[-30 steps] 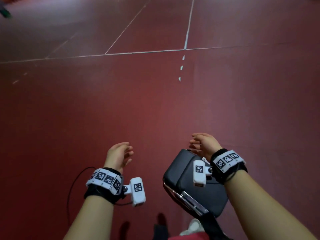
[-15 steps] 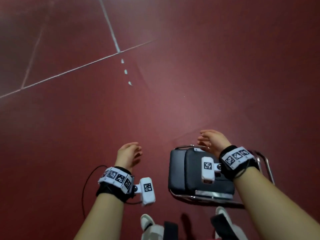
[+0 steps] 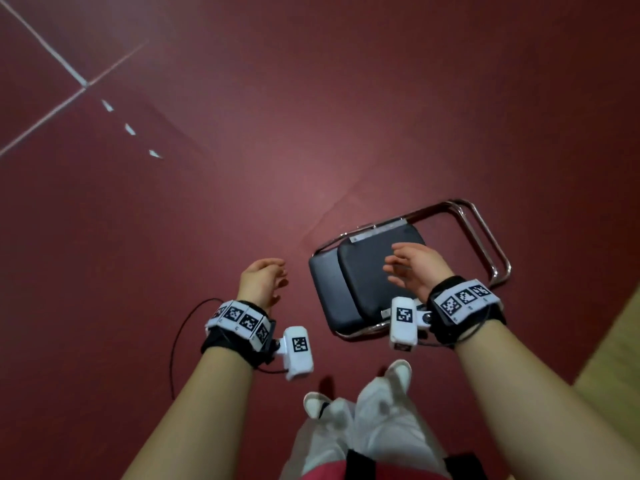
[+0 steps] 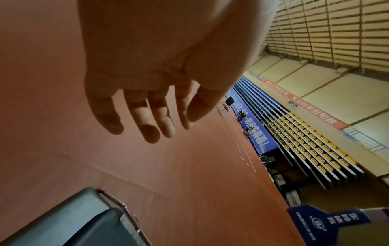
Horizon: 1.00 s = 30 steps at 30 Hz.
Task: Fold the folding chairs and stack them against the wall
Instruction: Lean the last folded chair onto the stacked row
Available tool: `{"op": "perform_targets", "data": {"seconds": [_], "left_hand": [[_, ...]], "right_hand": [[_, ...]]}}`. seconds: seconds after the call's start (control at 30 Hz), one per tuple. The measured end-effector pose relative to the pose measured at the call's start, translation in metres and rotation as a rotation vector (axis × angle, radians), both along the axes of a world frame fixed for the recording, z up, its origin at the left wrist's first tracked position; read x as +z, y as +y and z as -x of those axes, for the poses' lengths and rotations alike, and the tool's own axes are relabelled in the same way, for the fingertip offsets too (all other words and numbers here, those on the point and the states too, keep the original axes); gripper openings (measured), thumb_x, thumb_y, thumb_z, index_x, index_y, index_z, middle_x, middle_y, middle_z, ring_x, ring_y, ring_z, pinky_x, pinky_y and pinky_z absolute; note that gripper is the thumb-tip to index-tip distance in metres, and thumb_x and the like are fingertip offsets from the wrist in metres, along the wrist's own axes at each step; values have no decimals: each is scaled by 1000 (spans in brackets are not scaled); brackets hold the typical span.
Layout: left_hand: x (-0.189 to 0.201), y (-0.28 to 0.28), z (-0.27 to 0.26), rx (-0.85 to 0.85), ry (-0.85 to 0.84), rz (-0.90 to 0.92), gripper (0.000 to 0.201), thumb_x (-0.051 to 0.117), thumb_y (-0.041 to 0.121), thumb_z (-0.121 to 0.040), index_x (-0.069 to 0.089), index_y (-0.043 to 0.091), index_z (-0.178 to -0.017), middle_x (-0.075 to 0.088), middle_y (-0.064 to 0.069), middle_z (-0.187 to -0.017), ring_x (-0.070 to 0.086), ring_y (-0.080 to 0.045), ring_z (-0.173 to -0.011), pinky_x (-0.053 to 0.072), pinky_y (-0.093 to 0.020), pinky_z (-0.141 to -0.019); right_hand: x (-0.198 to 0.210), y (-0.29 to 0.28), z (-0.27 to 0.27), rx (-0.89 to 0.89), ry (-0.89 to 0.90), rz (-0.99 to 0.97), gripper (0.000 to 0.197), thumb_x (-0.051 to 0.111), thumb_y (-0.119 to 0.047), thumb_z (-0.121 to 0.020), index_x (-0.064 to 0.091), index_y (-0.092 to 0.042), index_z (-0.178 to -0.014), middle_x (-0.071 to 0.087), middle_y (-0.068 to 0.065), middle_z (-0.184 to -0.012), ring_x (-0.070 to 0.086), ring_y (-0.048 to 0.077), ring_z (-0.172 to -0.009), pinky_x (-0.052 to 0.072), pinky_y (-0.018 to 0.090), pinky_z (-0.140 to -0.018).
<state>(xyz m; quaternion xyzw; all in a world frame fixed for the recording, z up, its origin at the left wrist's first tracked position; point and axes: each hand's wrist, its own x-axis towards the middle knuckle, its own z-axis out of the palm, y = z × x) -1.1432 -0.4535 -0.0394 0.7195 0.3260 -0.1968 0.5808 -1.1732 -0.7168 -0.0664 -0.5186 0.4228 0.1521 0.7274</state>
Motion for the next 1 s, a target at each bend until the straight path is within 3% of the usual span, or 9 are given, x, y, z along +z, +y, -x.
{"op": "perform_targets", "data": {"seconds": [0.2, 0.4, 0.53, 0.63, 0.8, 1.0], "left_hand": [[-65, -36, -2, -32, 72, -38, 26, 51, 3, -89, 69, 21, -82, 67, 2, -81, 61, -14, -72, 35, -29, -68], [-165, -43, -7, -38, 166, -82, 26, 51, 4, -89, 69, 21, -83, 66, 3, -80, 60, -12, -70, 35, -31, -70], [-240, -33, -6, -51, 239, -85, 23, 53, 7, -90, 69, 22, -84, 67, 3, -85, 62, -14, -78, 38, -36, -77], [-314, -22, -1, -59, 306, -44, 15, 59, 13, -91, 69, 23, -86, 68, 2, -90, 64, -16, -87, 42, -42, -82], [-445, -4, -1, -80, 326, -43, 9, 62, 20, -91, 70, 24, -88, 69, 4, -93, 64, -17, -92, 44, -43, -86], [-589, 1, -4, -94, 233, -56, 17, 58, 12, -92, 71, 22, -89, 70, 2, -91, 61, -22, -88, 42, -32, -73]], "right_hand": [[-69, -19, -2, -32, 99, -21, 14, 49, -9, -98, 59, -19, -95, 61, 5, -78, 61, 19, -67, 49, 30, -65], [-168, -14, 9, -83, 174, -64, 13, 50, -9, -98, 60, -18, -98, 63, 6, -78, 62, 19, -65, 50, 30, -64], [-237, -4, 22, -89, 238, -84, 14, 48, -11, -99, 58, -19, -99, 62, 6, -84, 64, 19, -70, 51, 31, -67], [-299, 11, 32, -120, 259, -81, 16, 47, -11, -99, 58, -17, -109, 62, 7, -86, 64, 20, -75, 51, 30, -68], [-412, 45, 38, -172, 287, -58, 14, 48, -11, -98, 58, -20, -103, 61, 5, -82, 64, 19, -71, 51, 29, -64], [-549, 78, 36, -214, 269, 6, 22, 51, -8, -95, 55, -22, -112, 55, 2, -80, 54, 15, -69, 48, 32, -71]]}}
